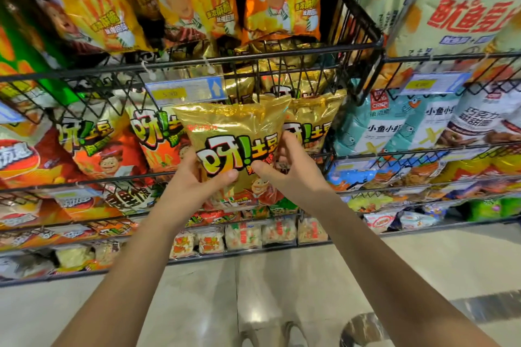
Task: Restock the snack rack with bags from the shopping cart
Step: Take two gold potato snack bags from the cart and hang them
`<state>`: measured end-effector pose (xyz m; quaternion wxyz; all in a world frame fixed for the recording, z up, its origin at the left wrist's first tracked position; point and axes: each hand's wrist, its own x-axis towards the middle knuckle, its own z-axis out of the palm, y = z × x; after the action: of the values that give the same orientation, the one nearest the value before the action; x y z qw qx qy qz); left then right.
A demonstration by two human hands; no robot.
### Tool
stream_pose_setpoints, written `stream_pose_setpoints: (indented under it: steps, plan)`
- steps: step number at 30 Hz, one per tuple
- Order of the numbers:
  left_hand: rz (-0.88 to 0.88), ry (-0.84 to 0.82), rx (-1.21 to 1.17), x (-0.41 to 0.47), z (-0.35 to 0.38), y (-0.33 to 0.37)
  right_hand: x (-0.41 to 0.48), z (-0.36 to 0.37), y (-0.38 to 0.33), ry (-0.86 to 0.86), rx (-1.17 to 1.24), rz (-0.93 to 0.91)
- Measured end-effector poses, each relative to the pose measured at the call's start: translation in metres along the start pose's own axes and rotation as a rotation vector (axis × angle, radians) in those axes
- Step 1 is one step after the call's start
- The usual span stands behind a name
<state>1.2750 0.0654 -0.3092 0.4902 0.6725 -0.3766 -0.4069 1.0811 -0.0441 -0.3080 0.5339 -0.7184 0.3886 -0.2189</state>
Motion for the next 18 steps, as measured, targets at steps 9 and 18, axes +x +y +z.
stream_pose_setpoints:
  steps: [9, 18]
  plan:
    - [0.076, 0.076, 0.043, -0.005, 0.005, 0.006, -0.004, 0.002, -0.013, 0.080, -0.035, -0.110]
    - [0.120, 0.155, 0.143, 0.022, -0.001, 0.001, 0.026, 0.008, -0.003, 0.176, -0.031, -0.151]
